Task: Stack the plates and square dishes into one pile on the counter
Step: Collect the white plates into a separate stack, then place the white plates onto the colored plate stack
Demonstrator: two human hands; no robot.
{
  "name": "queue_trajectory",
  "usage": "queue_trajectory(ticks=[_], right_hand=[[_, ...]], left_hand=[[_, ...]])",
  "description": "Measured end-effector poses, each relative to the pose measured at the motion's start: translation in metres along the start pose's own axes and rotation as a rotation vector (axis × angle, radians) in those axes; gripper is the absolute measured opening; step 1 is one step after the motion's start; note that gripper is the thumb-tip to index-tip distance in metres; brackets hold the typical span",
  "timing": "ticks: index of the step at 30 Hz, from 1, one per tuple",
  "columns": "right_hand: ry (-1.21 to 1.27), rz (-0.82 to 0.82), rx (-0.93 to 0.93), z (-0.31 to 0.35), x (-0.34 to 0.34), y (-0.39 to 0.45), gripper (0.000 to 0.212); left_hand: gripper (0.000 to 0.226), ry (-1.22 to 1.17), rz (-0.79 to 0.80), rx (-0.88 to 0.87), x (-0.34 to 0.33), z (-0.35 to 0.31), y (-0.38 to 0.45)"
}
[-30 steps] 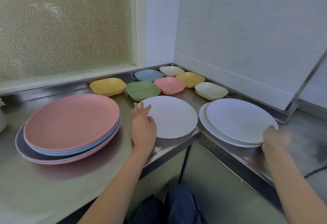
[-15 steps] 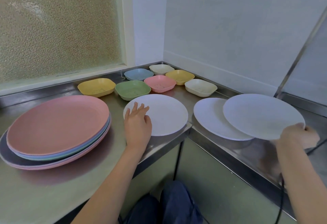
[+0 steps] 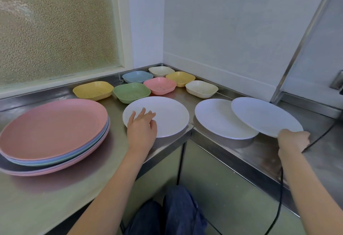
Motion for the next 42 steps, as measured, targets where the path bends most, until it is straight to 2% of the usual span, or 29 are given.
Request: queue_trajectory(ticks=[2, 5, 8, 11, 13, 18, 21, 25, 32, 35, 38, 42], right_hand=[[0.003, -0.015, 0.083, 0.005, 0.000, 0.000, 0.066], [-0.030, -0.059, 0.251, 0.026, 0.012, -0.012, 0.061], [-0.109, -0.073, 0.561, 0.069, 0.009, -0.050, 0.048], [-0.257, 0.112, 0.917, 0.108, -0.035, -0.117, 0.033], [-0.312, 0.236, 1.034, 0.123, -0.066, -0.161, 0.030], [-0.233, 0.585, 1.131, 0.137, -0.133, -0.243, 0.031], [-0.282, 0.742, 1.148, 0.135, -0.167, -0.279, 0.036], [-0.414, 0.951, 1.258, 0.119, -0.198, -0.322, 0.041], [-0.394, 0.946, 1.253, 0.139, -0.196, -0.347, 0.032], [-0.179, 0.963, 1.314, 0.171, -0.182, -0.398, 0.029], [0.189, 1.029, 1.340, 0.204, -0.149, -0.475, 0.028], [0.581, 1.213, 1.402, 0.232, -0.094, -0.598, 0.029]], left_hand=[[0.032, -0.007, -0.002, -0.015, 0.000, -0.001, -0.002], [0.032, -0.020, -0.009, -0.018, 0.000, -0.001, -0.002], [0.032, -0.004, -0.001, -0.041, -0.001, -0.004, -0.002], [0.033, 0.037, 0.034, -0.092, -0.005, -0.015, -0.005], [0.035, 0.029, 0.093, -0.109, -0.009, -0.023, -0.010], [0.041, 0.034, 0.296, -0.150, -0.019, -0.032, -0.029], [0.039, 0.079, 0.351, -0.143, -0.017, -0.028, -0.034], [0.029, 0.166, 0.219, -0.064, 0.001, -0.014, -0.033], [0.032, 0.175, 0.162, 0.034, 0.024, 0.009, -0.036], [0.027, 0.100, -0.015, 0.057, 0.081, 0.019, -0.043], [0.027, 0.053, -0.252, 0.125, 0.164, 0.047, -0.067], [0.031, 0.174, -0.545, 0.253, 0.285, 0.094, -0.127]])
Point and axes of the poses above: each hand's wrist, its own y-axis towards the middle knuckle, its own x-axis out of the back of the hand, z = x × y, the point moved 10 cm from there along y, towards the middle knuckle, and after that the axes turned 10 degrees about x, right-handed, at the moved point
